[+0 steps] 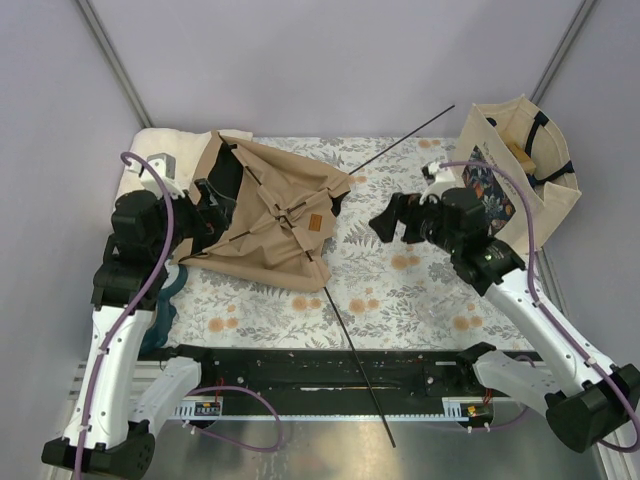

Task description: Set up the pet tent

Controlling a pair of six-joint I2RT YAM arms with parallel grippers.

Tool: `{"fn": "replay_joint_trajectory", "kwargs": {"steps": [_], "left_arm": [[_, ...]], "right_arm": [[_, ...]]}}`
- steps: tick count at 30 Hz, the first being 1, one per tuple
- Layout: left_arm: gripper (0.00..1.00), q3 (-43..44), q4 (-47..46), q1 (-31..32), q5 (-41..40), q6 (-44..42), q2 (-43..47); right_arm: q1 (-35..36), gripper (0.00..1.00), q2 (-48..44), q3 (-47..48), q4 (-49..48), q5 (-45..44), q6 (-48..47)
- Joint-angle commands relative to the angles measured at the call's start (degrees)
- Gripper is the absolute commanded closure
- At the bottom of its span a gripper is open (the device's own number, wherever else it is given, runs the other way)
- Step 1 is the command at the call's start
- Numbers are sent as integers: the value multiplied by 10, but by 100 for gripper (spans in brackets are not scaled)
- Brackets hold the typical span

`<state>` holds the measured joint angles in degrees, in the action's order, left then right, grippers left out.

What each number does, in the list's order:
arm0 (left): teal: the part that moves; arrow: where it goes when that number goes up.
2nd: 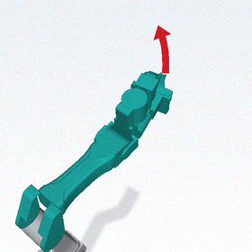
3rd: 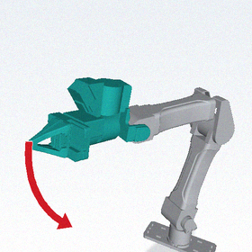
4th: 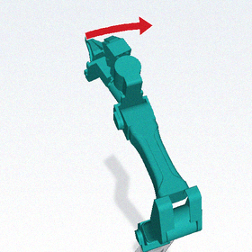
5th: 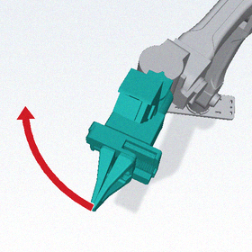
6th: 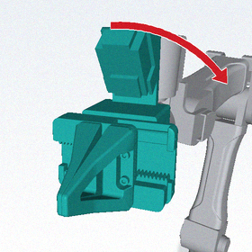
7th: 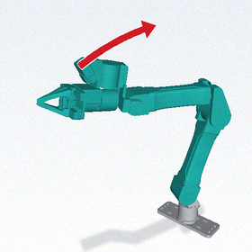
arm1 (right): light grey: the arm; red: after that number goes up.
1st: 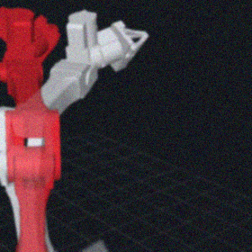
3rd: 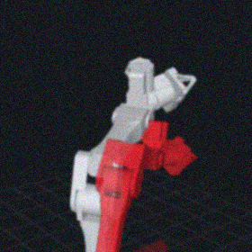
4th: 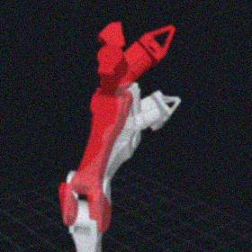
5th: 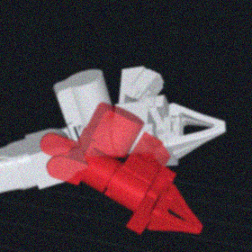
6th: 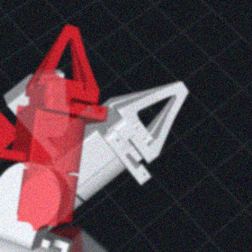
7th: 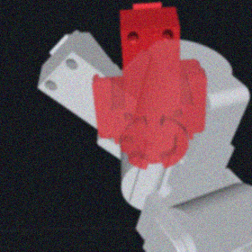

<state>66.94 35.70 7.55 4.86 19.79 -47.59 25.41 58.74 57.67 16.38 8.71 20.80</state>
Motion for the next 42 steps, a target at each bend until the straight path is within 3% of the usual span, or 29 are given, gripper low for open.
{"fn": "replay_joint_trajectory", "kwargs": {"steps": [1, 9, 14, 23, 35, 38, 41, 42], "left_arm": [[1, -52, -3, -2, 100, 38, 34], [1, -185, -65, 30, 208, 139, 67], [1, -240, -95, 69, 191, 188, 70], [1, -307, -140, 129, 124, 268, 94], [1, -327, -140, 168, 80, 306, 96], [1, -326, -141, 176, 79, 303, 87], [1, -324, -142, 185, 75, 302, 79], [1, -322, -143, 188, 74, 302, 76]], "right_arm": [[39, 1, -47, -66, 73, 4, -1], [126, 5, -90, -187, 111, 59, 36], [198, 11, -53, -215, 91, 52, 47], [289, 38, 33, -243, -7, 64, 37], [335, 43, 141, -236, -85, 54, 6], [344, 60, 167, -235, -108, 34, 12], [350, 95, 168, -233, -115, 11, 21], [350, 100, 164, -231, -115, 6, 26]]}}
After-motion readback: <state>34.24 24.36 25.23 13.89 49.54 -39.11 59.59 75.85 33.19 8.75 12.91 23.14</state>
